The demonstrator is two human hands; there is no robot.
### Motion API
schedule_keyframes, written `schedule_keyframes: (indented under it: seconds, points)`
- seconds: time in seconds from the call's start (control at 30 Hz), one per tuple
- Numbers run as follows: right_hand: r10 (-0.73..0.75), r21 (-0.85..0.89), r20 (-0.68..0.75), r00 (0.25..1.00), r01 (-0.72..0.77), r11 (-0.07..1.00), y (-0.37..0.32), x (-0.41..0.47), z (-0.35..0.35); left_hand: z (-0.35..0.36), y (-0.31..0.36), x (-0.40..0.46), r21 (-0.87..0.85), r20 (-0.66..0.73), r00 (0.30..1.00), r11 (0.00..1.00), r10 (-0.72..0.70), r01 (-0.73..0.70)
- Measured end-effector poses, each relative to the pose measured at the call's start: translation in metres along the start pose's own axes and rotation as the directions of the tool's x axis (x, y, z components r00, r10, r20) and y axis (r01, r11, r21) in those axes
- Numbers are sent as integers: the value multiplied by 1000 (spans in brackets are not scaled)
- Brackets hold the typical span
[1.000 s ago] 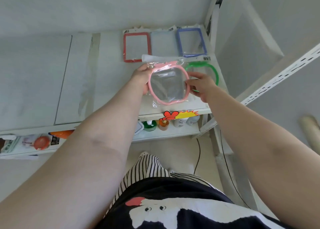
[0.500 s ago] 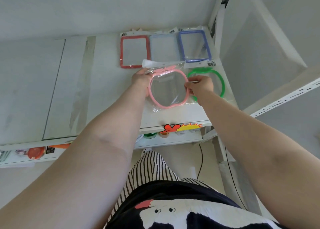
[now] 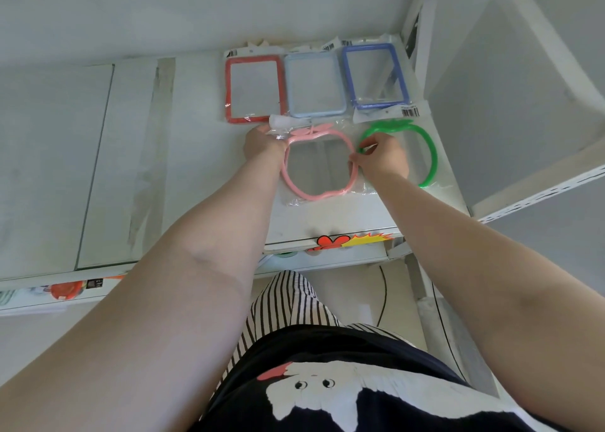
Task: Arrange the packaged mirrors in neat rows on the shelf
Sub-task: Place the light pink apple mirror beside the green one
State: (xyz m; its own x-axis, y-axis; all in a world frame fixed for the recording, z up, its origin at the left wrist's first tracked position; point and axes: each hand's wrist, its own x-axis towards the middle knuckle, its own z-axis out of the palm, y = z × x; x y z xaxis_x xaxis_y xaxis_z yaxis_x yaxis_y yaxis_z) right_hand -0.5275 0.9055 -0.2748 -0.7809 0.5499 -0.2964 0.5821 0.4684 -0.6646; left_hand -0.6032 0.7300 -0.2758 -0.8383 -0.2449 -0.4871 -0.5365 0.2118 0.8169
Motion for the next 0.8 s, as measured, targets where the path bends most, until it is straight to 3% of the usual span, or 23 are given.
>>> schedule_keyframes:
  seconds: [0.27, 0.8]
  points:
    - [-36, 20, -26, 999, 36, 999, 6, -12, 4, -14, -21, -13, 221, 28, 996, 971, 84, -88]
    - [-50, 49, -37, 998, 51, 997, 14, -10, 4, -11, -32, -27, 133, 32, 989, 980, 146, -149]
